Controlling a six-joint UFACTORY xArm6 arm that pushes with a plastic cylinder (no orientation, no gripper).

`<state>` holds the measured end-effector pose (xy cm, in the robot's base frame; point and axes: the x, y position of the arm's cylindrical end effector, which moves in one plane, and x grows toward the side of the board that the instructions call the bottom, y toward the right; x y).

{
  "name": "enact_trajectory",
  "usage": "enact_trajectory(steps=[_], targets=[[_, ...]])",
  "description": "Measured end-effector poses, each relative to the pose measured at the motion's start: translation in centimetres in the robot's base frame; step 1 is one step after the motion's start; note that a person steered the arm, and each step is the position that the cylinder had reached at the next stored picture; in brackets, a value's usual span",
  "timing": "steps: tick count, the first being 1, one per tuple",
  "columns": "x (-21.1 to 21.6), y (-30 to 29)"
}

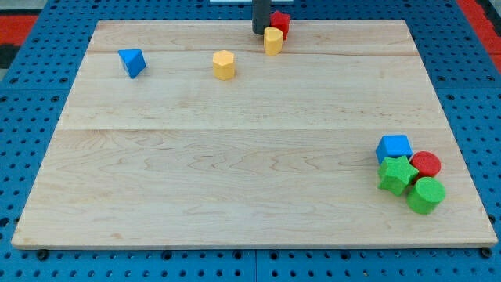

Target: Place the pointer to the left of the yellow heart

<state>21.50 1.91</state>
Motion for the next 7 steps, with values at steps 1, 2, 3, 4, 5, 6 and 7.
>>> enact_trajectory(steps=[1,2,3,4,5,6,7], targets=[[0.0,0.2],[0.1,-4.4],[2.0,-8.3],[5.6,-8.9],[5.9,-7.5],[5.9,-5.1],[5.9,-3.2]])
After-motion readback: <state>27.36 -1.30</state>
